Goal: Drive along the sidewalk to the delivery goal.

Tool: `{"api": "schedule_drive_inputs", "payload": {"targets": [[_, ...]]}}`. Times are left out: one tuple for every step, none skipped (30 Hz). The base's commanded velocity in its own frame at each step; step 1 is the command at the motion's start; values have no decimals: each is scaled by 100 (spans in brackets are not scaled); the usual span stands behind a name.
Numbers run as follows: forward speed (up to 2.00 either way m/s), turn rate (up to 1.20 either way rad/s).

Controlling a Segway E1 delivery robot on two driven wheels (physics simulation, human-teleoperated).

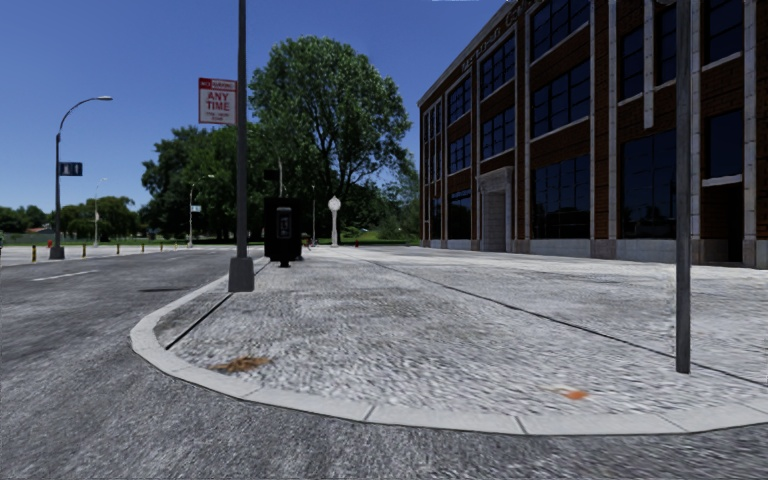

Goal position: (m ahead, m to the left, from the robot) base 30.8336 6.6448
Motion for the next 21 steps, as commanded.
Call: {"api": "schedule_drive_inputs", "payload": {"targets": [[199,-57],[199,-57],[199,-57],[199,-57],[199,-57],[199,-57],[199,-57],[199,-57],[199,-57],[199,-57],[199,-57],[199,-57],[199,-57],[199,-57],[199,-57],[199,-57],[199,-57],[199,-57],[199,-57],[199,-57],[199,-53]]}}
